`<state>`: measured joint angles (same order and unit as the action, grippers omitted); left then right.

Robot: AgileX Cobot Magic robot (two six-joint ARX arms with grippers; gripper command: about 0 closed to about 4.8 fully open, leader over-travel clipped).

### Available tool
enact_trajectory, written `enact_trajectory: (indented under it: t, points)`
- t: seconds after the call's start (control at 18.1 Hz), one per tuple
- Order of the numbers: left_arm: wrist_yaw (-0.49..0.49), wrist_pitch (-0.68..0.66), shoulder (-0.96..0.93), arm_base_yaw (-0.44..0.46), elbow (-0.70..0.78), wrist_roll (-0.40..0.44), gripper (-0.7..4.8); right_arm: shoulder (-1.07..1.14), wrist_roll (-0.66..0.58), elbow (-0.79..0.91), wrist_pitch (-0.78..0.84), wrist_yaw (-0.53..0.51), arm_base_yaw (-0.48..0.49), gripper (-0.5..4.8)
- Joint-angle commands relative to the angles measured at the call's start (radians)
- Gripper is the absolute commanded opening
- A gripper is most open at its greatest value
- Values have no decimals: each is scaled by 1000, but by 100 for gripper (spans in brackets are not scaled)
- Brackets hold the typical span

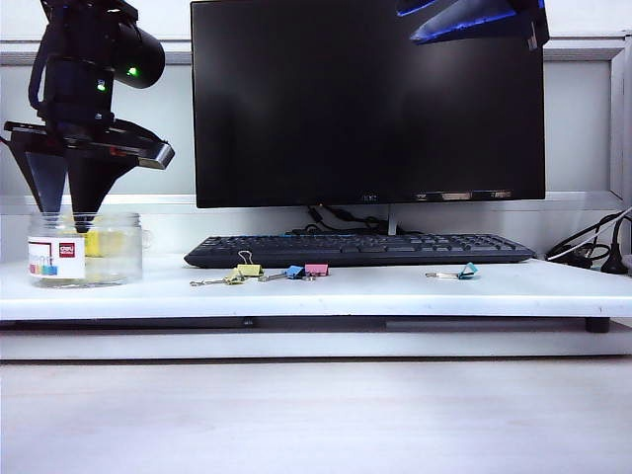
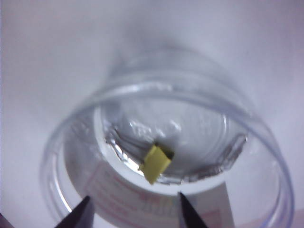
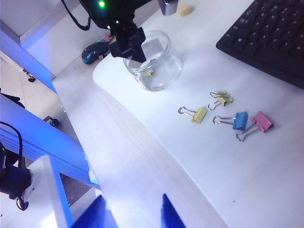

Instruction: Take the clips out of the round transparent plastic box and place them on the table.

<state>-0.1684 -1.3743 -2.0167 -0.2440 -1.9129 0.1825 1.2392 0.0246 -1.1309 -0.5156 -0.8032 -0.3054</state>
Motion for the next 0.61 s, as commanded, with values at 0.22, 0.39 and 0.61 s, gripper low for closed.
enact_trajectory:
  t: [0.22, 0.39, 0.61]
  points:
    - [-3, -21, 2, -1, -2, -19, 237, -4, 5, -3, 13, -10, 0, 152]
    - [-3, -23, -10, -1, -2, -26, 237, -4, 5, -3, 16, -10, 0, 152]
    - [0, -33, -43, -2, -2, -38, 237, -4, 4, -3, 18, -10, 0, 152]
